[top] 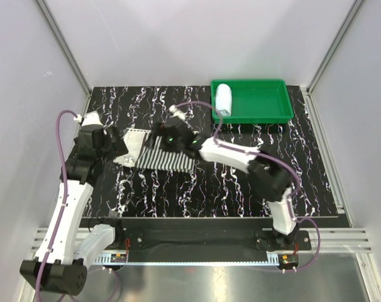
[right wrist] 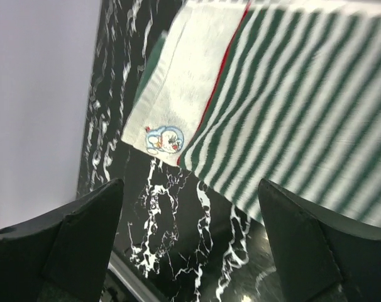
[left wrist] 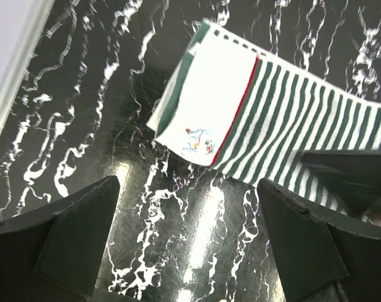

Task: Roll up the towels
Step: Fold the towel

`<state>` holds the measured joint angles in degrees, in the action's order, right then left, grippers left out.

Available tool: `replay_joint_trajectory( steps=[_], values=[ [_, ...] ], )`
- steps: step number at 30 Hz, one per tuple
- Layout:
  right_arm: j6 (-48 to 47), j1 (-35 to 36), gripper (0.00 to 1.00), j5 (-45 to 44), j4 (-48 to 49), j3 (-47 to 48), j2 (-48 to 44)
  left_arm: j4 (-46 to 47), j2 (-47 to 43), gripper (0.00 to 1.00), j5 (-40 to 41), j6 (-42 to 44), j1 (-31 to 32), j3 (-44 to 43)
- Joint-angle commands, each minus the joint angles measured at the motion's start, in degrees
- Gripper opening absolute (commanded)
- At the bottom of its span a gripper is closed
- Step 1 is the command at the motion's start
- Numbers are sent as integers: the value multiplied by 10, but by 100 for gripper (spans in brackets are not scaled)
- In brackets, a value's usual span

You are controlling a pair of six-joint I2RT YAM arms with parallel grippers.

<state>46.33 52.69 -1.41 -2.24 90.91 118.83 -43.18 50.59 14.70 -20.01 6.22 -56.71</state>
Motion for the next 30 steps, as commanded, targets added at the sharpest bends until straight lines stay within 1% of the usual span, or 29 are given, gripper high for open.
replay_joint_trajectory(
  steps=[1, 2, 3, 4, 6, 8, 10, 14, 20, 23, 28, 30],
  values=[
    [-17, -22, 94, -63, -41, -76, -110, 27, 30, 99, -47, 6, -3, 4],
    [-17, -32, 91, -65, -50, -91, -129, 30, 38, 99, -65, 9, -3, 6],
    [-12, -36, 91, -79, -84, -103, -135, 32, 49, 99, -102, 13, -3, 8],
    [-7, -39, 91, -90, -109, -111, -141, 33, 61, 99, -119, 16, -3, 9],
    [6, -51, 90, -107, -175, -129, -148, 27, 103, 99, -142, 16, -2, 5],
    [13, -58, 90, -108, -191, -162, -153, 13, 147, 99, -142, 13, -3, 2],
    [17, -69, 88, -91, -177, -198, -162, 5, 178, 99, -139, 9, -4, -2],
    [14, -85, 84, -62, -147, -227, -163, 1, 219, 99, -142, 5, -22, -6],
    [13, -100, 79, -24, -126, -242, -152, 0, 273, 99, -192, -2, -101, -8],
    [16, -101, 76, 0, -103, -256, -147, 4, 292, 99, -212, -6, -120, -9],
    [22, -101, 72, 38, -62, -278, -134, 16, 329, 99, -230, -18, -133, -18],
    [24, -101, 70, 51, -51, -280, -127, 20, 345, 97, -237, -25, -134, -32]
  ],
)
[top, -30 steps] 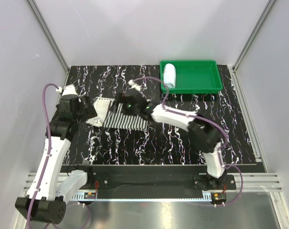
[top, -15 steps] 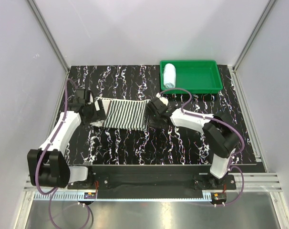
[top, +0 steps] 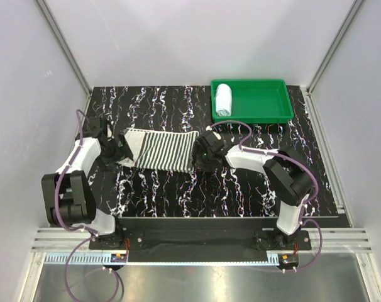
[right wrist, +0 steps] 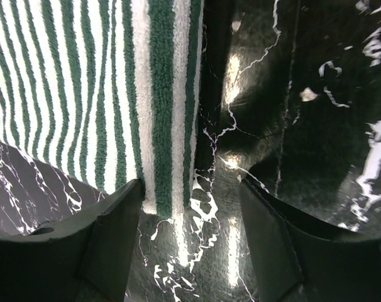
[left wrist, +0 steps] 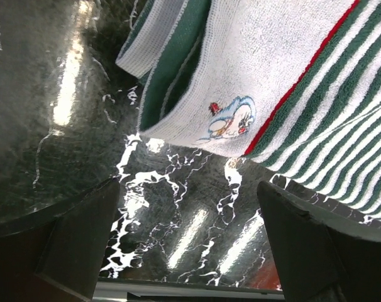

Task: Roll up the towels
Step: Fold the towel

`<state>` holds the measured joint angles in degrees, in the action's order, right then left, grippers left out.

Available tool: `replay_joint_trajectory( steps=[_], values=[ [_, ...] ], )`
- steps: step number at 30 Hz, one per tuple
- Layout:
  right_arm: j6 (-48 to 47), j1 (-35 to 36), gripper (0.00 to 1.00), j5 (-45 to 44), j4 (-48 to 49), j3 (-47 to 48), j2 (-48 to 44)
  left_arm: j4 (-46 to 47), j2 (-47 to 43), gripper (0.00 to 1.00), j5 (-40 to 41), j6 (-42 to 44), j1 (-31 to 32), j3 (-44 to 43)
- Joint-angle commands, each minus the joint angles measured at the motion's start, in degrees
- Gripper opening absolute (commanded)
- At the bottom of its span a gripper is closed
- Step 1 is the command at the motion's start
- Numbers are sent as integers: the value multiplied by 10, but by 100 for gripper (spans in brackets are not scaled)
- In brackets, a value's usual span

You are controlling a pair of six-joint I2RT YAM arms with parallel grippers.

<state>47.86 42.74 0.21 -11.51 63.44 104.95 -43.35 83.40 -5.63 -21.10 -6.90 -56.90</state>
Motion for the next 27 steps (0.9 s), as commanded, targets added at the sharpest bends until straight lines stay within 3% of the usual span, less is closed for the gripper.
replay_joint_trajectory(
  steps=[1, 5, 6, 8, 9, 11, 13, 20, 23, 27],
  values=[
    [9, -1, 70, 38, 47, -9, 14, 22, 30, 95, -34, -16, -4, -35],
    [15, -2, 57, 47, 68, -22, 21, 29, 69, 70, -37, -24, -3, -58],
    [15, -2, 52, 43, 67, -24, 19, 29, 85, 53, -40, -27, -3, -70],
    [18, -2, 40, 38, 72, -38, 11, 28, 101, 36, -40, -31, -3, -80],
    [20, -3, 35, 37, 75, -43, 9, 28, 113, 17, -42, -32, -3, -85],
    [22, -6, 25, 36, 77, -58, -1, 30, 120, 0, -36, -33, -3, -94],
    [26, -6, 18, 36, 76, -73, -11, 29, 127, 0, -29, -32, -2, -101],
    [55, -3, 11, 59, 105, -152, -46, 57, 125, 0, -80, -5, -2, -131],
    [64, 1, 10, 61, 106, -176, -55, 60, 104, 0, -42, -3, -3, -131],
    [82, 17, 8, 58, 85, -204, -77, 51, 114, 8, -46, -3, 2, -127]
  ],
)
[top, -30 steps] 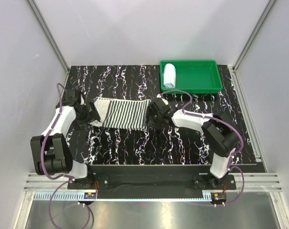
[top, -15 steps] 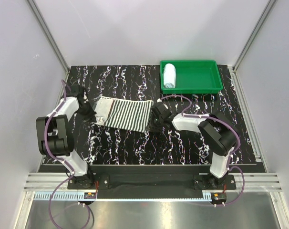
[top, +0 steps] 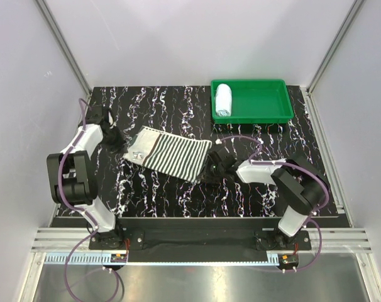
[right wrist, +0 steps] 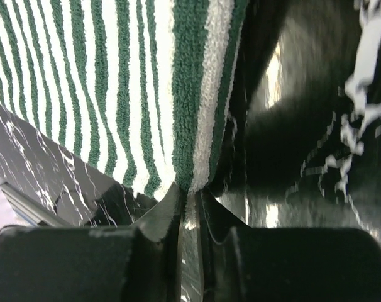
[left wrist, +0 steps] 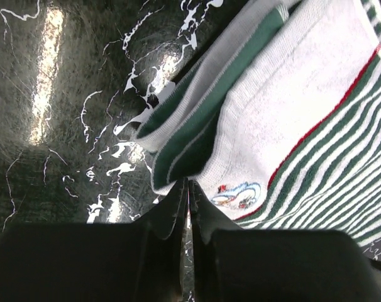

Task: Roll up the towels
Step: Fold the towel, then roll the towel

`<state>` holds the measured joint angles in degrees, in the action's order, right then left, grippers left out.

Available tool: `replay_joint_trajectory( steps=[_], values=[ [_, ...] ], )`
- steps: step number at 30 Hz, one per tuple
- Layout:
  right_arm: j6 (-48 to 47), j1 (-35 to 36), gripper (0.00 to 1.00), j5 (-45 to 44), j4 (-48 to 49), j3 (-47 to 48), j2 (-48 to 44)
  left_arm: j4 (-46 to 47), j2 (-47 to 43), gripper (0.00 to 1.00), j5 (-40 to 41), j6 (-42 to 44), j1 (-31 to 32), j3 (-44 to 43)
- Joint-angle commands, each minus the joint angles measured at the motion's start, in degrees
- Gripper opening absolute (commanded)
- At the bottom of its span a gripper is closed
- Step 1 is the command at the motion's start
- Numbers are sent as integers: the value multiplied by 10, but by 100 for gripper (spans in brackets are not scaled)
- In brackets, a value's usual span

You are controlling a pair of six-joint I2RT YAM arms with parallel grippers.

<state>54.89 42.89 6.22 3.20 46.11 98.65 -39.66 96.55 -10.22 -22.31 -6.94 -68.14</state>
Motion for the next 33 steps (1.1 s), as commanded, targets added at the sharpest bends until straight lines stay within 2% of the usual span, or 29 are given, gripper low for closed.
replay_joint_trajectory(
  steps=[1, 3, 4, 5, 6, 7, 9, 11, 12, 13, 15, 17, 18, 20, 24, 25, 27, 29, 33],
  values=[
    [18, 21, 8, -11, -70, -35, -20, 17, -29, 9, 19, 9, 8, -11],
    [26, 39, 9, -25, -93, -42, -34, 21, -81, 20, 57, 16, 31, -12],
    [30, 42, 13, -43, -116, -43, -54, 24, -103, 24, 101, 28, 66, -15],
    [30, 46, 25, -54, -130, -43, -67, 25, -146, 29, 130, 34, 88, -15],
    [28, 50, 53, -59, -163, -39, -99, 28, -167, 38, 150, 41, 131, -10],
    [24, 50, 65, -96, -180, -35, -117, 29, -186, 43, 191, 49, 155, -8],
    [9, 50, 83, -131, -250, -7, -173, 28, -231, 52, 225, 51, 219, -2],
    [-3, 50, 89, -189, -302, 35, -208, 24, -265, 53, 269, 47, 260, 5],
    [-12, 49, 92, -209, -355, 51, -243, 23, -275, 59, 281, 46, 300, 9],
    [-13, 47, 99, -259, -384, 66, -257, 25, -297, 61, 310, 39, 321, 20],
    [-19, 34, 100, -301, -460, 107, -298, 33, -316, 64, 332, 31, 384, 39],
    [-27, -10, 100, -328, -489, 119, -326, 55, -331, 66, 338, 14, 424, 70],
    [-43, -29, 100, -328, -496, 117, -355, 66, -331, 67, 336, 10, 470, 80],
    [-73, -82, 100, -320, -496, 109, -394, 96, -306, 72, 343, -5, 515, 103],
    [-102, -130, 100, -294, -499, 100, -444, 105, -205, 82, 387, -23, 646, 78],
    [-102, -133, 100, -290, -500, 97, -452, 104, -163, 83, 390, -27, 663, 69],
    [-95, -135, 100, -279, -502, 82, -472, 104, -121, 81, 398, -34, 705, 36],
    [-84, -135, 100, -273, -508, 64, -485, 97, -64, 74, 401, -52, 725, 1],
    [-71, -135, 100, -253, -514, 36, -503, 78, 12, 70, 408, -86, 743, -30]
  ],
)
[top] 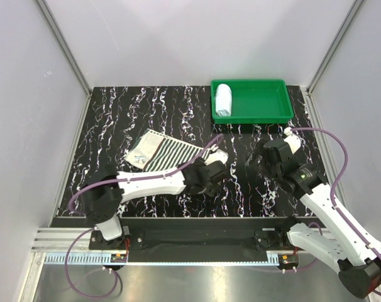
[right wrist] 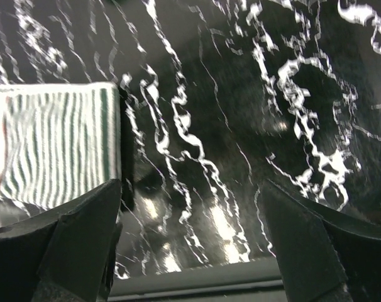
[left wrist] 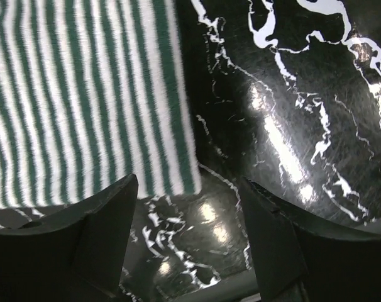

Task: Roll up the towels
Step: Roll the towel

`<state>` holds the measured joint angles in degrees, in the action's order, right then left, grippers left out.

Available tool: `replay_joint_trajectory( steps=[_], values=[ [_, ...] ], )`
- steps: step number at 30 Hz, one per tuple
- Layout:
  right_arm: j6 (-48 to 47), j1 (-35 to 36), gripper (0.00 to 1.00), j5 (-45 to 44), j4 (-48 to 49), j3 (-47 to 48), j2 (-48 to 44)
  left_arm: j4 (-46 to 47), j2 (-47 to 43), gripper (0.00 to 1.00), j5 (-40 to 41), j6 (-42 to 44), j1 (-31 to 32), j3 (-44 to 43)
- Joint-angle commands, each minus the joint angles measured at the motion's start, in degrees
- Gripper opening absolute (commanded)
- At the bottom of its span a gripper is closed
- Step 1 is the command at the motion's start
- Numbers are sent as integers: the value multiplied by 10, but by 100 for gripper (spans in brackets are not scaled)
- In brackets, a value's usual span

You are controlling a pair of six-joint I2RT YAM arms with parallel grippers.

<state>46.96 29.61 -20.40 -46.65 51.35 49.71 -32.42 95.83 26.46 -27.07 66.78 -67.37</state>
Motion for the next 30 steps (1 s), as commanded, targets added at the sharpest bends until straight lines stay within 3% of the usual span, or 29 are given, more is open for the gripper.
replay_joint_trajectory(
  steps=[1, 9, 12, 21, 24, 30],
  values=[
    [10, -2, 100, 17, -12, -26, -17, 6, 37, 69, 40, -42, 9, -38],
    [16, -2, 100, 29, -15, -42, -31, 12, 89, 69, 59, -75, 14, -22],
    [15, -2, 100, 29, -13, -43, -29, 10, 101, 62, 62, -81, 14, -21],
    [9, -2, 100, 34, -9, -38, -19, 42, 110, 60, 53, -89, 0, 18],
    [8, -2, 100, 33, -12, -35, -18, 74, 108, 50, 31, -84, -10, 46],
    [5, -2, 99, 32, -12, -35, -22, 112, 95, 15, -3, -70, -17, 68]
  ],
)
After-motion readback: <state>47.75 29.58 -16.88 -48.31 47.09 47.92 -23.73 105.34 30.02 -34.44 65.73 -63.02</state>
